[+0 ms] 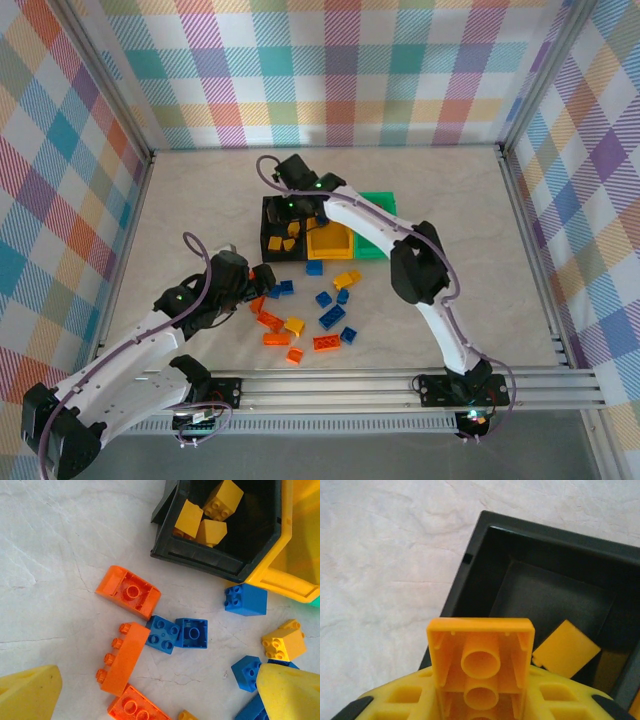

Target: Sort the legos into containers by color

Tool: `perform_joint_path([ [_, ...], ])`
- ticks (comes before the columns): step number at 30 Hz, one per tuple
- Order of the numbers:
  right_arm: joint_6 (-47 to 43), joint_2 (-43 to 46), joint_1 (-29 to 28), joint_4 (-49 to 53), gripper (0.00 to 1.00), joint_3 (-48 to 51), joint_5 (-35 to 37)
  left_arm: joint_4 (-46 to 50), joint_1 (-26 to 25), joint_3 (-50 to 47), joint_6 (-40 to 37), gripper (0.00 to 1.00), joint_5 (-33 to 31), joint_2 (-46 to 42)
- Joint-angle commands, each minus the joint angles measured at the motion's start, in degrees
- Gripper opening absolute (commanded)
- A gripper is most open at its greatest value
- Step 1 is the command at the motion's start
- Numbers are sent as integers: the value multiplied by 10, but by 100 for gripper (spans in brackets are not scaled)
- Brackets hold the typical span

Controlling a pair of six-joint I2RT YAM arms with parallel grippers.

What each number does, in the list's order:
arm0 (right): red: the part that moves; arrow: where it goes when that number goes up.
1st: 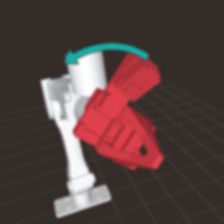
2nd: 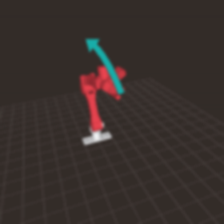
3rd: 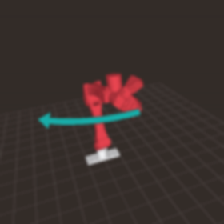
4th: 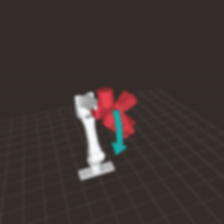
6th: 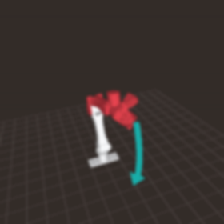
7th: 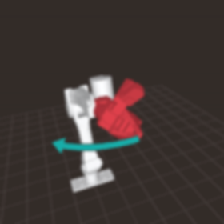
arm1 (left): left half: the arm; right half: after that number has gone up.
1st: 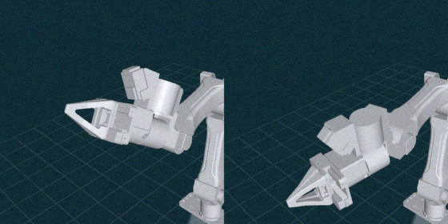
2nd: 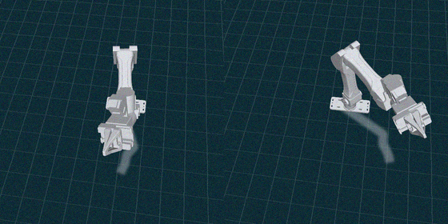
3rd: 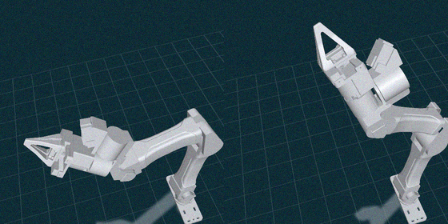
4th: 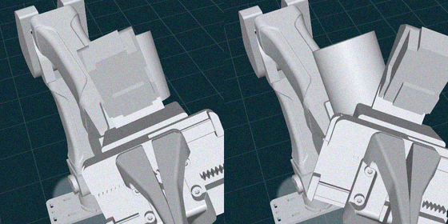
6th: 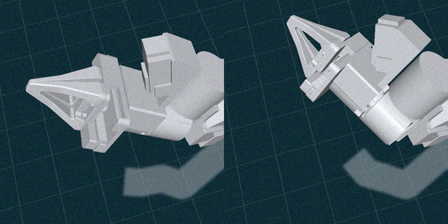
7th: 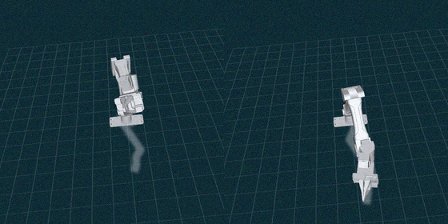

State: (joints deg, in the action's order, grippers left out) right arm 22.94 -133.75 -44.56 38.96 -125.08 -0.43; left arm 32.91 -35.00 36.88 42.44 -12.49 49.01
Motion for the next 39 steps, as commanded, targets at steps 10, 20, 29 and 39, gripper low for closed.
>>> perform_joint_path([
  [10,-7,11,3,36,64,-49,10,-29,30,-8,-30,98,64,74],
  [20,41,235,3,-135,64,270,-13,-41,31,15,-65,93,43,191],
  [29,63,365,3,-196,64,453,8,-67,24,27,-79,68,32,282],
  [39,73,405,10,-210,65,504,21,-62,15,12,-78,41,24,288],
])
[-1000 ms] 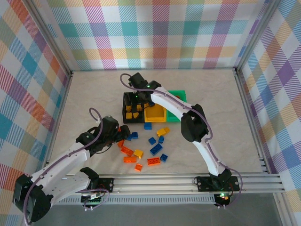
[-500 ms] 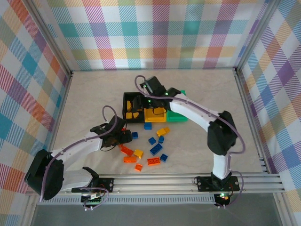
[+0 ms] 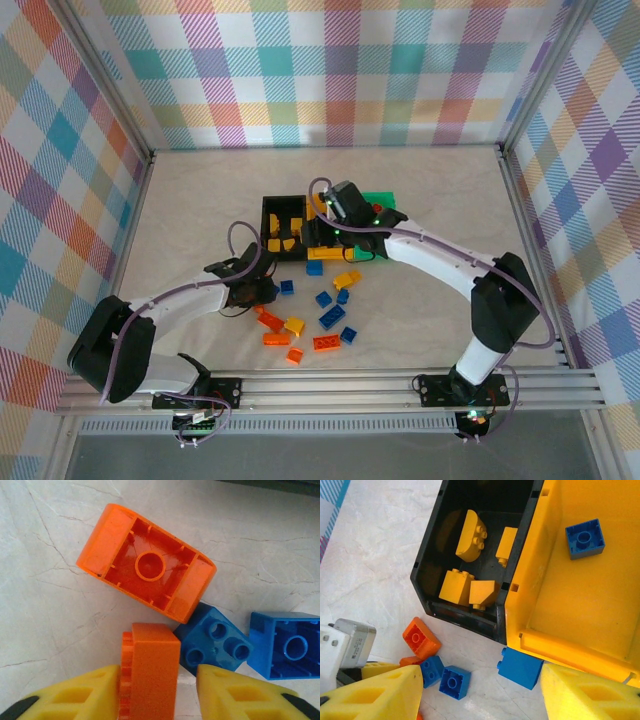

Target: Sort the legos into containers by color

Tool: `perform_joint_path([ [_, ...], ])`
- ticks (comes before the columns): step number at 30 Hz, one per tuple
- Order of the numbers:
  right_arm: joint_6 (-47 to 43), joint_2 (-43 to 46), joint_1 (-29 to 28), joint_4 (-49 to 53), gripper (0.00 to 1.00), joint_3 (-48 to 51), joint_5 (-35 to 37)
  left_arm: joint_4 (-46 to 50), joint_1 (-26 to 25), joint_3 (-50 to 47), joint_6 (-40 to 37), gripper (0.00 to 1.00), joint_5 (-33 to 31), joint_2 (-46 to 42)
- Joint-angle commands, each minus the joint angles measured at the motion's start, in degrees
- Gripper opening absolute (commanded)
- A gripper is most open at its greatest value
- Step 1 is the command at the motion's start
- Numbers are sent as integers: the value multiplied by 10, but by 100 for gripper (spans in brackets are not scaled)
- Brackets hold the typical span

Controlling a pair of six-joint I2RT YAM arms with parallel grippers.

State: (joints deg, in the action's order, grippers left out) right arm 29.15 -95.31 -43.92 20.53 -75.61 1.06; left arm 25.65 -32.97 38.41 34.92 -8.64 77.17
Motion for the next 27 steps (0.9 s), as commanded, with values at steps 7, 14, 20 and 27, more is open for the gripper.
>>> perform_joint_path([
  [7,16,31,13,-33,64,32,3,30,-13,0,-3,24,-23,-12],
  [14,22,45,21,-42,64,47,2,69,-33,34,1,14,-27,-54],
  [20,34,87,40,-44,65,93,15,101,-64,108,-1,11,-26,-53],
  [27,60,215,102,-40,65,227,39,80,-110,319,-28,10,3,103],
])
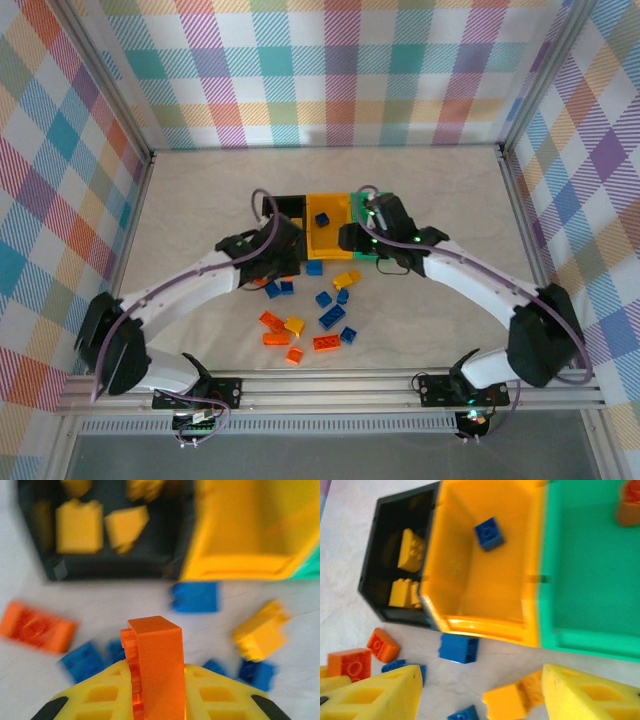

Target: Sort the legos into containers by color

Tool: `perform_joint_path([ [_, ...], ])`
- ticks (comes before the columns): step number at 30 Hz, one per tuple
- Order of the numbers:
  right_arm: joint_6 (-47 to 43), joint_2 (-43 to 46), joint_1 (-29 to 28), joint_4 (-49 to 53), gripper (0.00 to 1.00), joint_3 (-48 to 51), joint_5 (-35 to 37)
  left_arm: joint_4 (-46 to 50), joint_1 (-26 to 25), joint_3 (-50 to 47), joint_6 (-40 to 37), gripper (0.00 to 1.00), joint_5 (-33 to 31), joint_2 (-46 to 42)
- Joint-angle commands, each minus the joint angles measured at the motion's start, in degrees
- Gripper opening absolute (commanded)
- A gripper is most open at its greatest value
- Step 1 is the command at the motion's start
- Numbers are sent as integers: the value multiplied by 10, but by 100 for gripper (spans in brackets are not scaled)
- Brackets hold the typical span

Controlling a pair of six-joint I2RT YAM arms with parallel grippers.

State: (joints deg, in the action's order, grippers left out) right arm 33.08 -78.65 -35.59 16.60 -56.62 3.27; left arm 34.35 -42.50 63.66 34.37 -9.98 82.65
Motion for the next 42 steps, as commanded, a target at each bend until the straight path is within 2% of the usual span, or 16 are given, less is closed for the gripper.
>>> perform_joint_path([
  [1,21,69,26,5,65,54,19,-12,-20,106,-28,10,21,81],
  [8,17,157,41,58,65,120,36,21,-26,385,-58,7,36,302],
  [19,22,193,47,67,66,151,28,135,-29,701,-70,7,31,528],
  [21,21,193,47,67,66,151,24,153,-30,742,-68,11,35,559],
  [24,19,190,48,65,67,150,14,172,-32,790,-64,22,36,586],
  [30,14,181,48,59,69,146,-2,165,-36,803,-61,48,36,579],
  [37,-5,166,47,46,70,145,-43,167,-40,797,-61,68,37,540],
  [39,-13,150,43,42,70,142,-68,159,-44,776,-62,73,38,516],
  [42,-25,116,16,37,70,137,-84,109,-49,680,-59,83,46,449],
])
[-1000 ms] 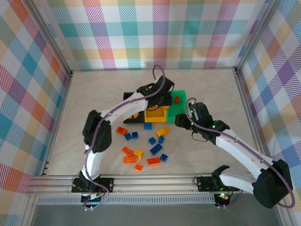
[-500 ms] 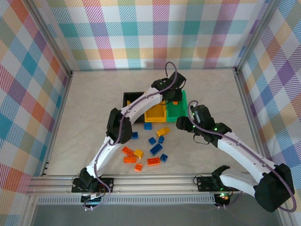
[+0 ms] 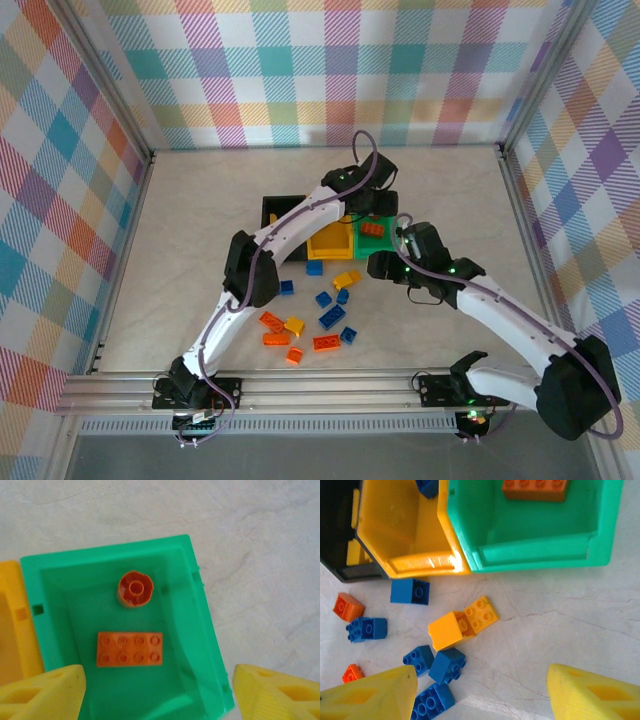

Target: Sort the legos into containers by color

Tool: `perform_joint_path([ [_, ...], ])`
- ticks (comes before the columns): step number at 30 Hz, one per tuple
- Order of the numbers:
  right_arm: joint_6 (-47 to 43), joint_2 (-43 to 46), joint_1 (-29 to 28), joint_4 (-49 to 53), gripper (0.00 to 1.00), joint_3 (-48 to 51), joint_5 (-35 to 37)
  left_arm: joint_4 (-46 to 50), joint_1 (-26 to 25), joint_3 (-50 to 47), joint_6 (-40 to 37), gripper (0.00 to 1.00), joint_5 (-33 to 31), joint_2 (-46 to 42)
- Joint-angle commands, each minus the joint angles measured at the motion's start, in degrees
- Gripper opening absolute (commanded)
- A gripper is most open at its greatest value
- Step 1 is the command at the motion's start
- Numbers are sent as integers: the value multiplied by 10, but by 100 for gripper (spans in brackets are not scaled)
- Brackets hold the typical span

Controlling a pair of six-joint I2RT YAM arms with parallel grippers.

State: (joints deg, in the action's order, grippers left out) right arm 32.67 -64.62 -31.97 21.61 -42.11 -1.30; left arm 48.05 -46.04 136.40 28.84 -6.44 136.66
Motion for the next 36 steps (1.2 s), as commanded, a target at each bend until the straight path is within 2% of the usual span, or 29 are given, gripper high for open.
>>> perform_joint_path([
  [1,-24,-37,-33,-17,70,-9,-41,-58,-14,-103,-1,87,13,-123],
  [4,-27,-78,-70,-25,70,-10,-43,-142,-15,-266,11,100,14,-226],
  [11,20,-136,-120,-79,70,-9,-7,-241,-15,-604,51,100,-31,-461],
  [16,72,-182,-151,-87,69,-32,43,-246,-13,-774,84,100,-76,-611],
  [26,103,-261,-165,-80,65,-76,78,-208,8,-921,125,100,-115,-776],
  [36,95,-276,-165,-5,46,-82,101,-206,37,-948,126,100,-91,-799],
])
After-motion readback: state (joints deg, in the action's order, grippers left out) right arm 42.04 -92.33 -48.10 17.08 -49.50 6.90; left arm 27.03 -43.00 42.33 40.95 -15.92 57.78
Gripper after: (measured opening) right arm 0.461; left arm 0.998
